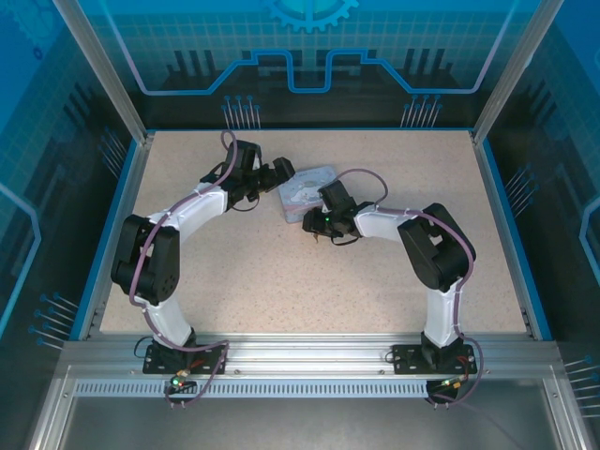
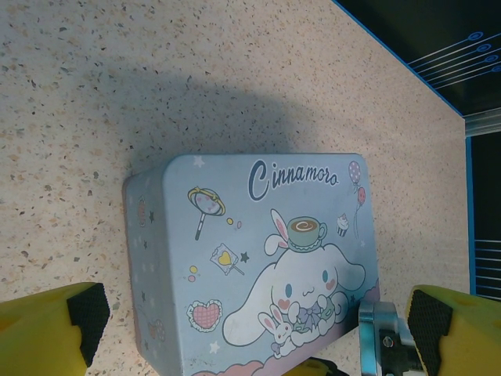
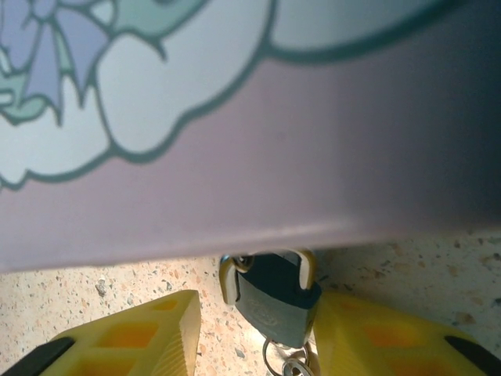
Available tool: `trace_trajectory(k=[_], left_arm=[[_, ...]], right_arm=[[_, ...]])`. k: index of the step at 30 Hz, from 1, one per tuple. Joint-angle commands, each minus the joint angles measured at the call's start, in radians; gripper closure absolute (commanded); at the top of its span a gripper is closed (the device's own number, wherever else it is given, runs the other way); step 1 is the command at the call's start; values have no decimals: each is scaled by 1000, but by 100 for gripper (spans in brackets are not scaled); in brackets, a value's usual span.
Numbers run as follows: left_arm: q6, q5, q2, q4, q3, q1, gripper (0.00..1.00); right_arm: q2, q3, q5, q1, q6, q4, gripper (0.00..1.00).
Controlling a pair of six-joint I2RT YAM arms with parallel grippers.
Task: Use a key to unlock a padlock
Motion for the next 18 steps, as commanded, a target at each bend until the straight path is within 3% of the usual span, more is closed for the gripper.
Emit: trace_trajectory(k=[1,18], left_arm=[[-20,21,12,24,14,9,1],[-34,26,13,30,16,9,1]], right_arm=[[12,4,-11,13,-6,-20,59],[-5,-12,-8,13,-4,-29,66]])
